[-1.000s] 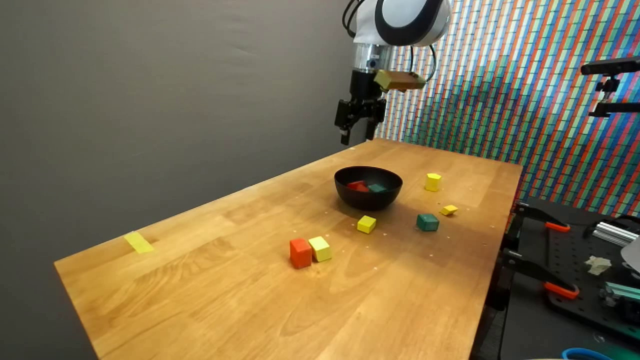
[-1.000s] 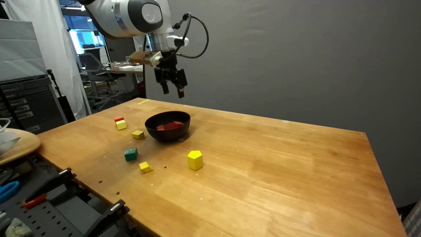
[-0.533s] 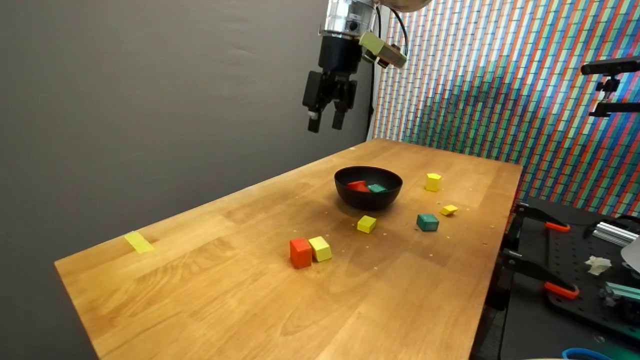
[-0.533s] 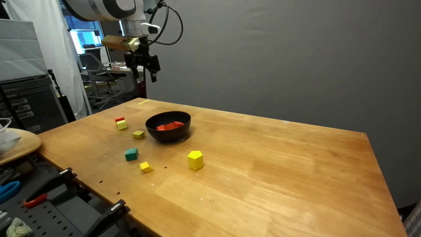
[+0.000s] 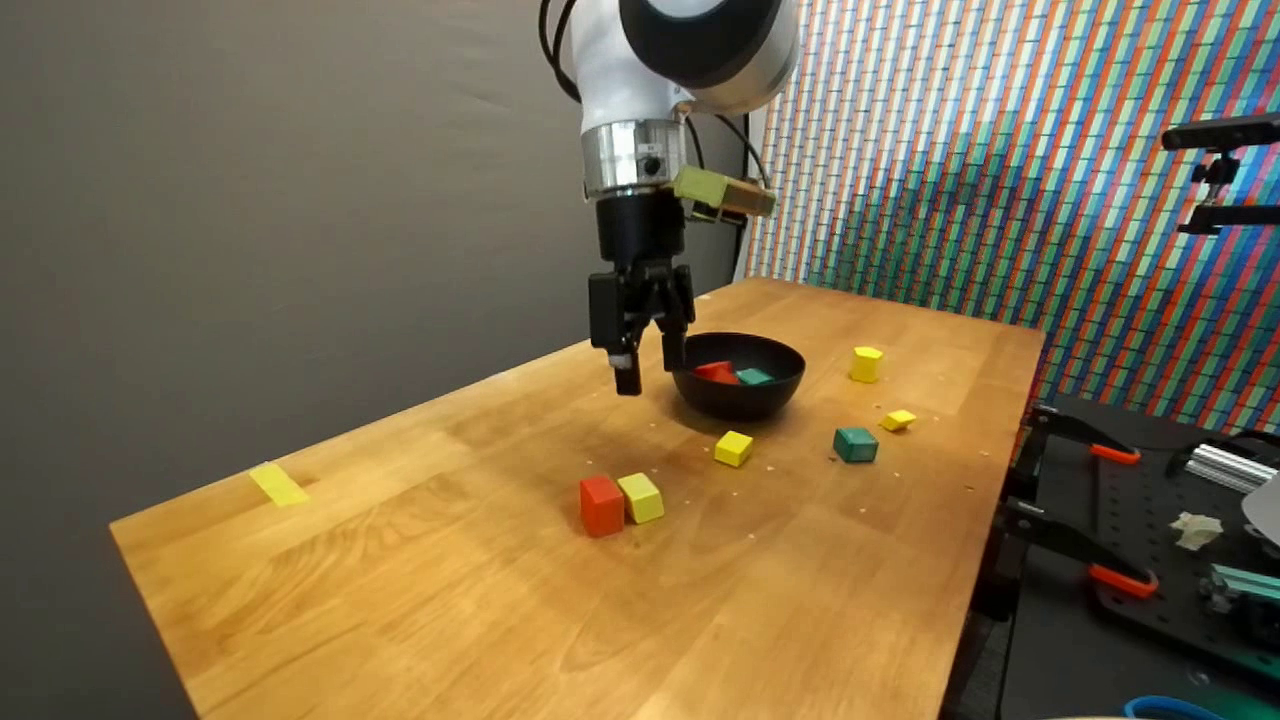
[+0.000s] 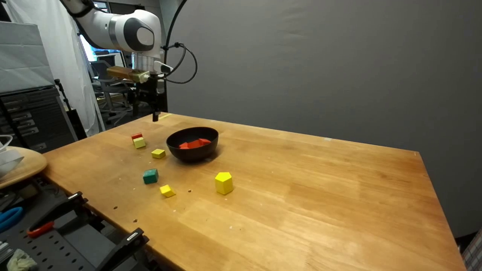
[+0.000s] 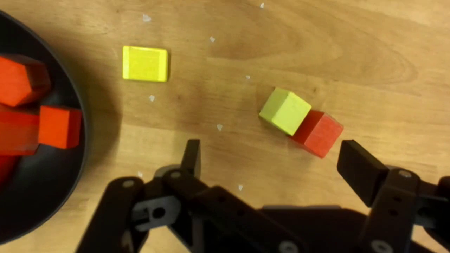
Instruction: Put all the toy blocks into the bowl.
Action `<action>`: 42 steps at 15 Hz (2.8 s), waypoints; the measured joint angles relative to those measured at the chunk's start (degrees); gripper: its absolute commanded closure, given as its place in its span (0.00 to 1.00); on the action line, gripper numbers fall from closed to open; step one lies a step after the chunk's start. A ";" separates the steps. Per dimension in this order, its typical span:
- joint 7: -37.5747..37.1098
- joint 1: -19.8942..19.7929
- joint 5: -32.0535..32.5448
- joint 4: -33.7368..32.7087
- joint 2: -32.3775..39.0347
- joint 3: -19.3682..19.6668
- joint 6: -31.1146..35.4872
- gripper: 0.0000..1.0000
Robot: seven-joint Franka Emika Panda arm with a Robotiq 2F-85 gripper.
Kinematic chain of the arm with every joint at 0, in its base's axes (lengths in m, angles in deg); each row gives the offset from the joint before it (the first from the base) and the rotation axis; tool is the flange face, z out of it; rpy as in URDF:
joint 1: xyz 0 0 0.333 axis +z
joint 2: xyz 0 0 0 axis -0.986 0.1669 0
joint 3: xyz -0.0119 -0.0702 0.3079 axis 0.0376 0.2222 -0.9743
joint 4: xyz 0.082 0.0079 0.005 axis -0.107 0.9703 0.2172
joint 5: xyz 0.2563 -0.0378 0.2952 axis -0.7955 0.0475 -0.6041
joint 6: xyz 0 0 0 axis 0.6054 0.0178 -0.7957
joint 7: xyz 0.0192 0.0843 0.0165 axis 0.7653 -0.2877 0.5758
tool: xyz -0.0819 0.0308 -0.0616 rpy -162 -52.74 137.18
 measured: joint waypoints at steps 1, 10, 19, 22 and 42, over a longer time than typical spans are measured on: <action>0.48 0.41 0.19 -1.20 1.90 -0.02 -1.14 0.00; 1.94 3.59 0.73 -5.50 9.22 -0.21 -3.97 0.00; 4.10 5.53 0.82 -5.41 12.67 -2.35 6.90 0.26; 4.28 6.75 1.45 -5.44 13.95 -2.37 7.65 0.36; -2.28 12.92 9.78 -5.62 14.05 3.51 20.88 0.00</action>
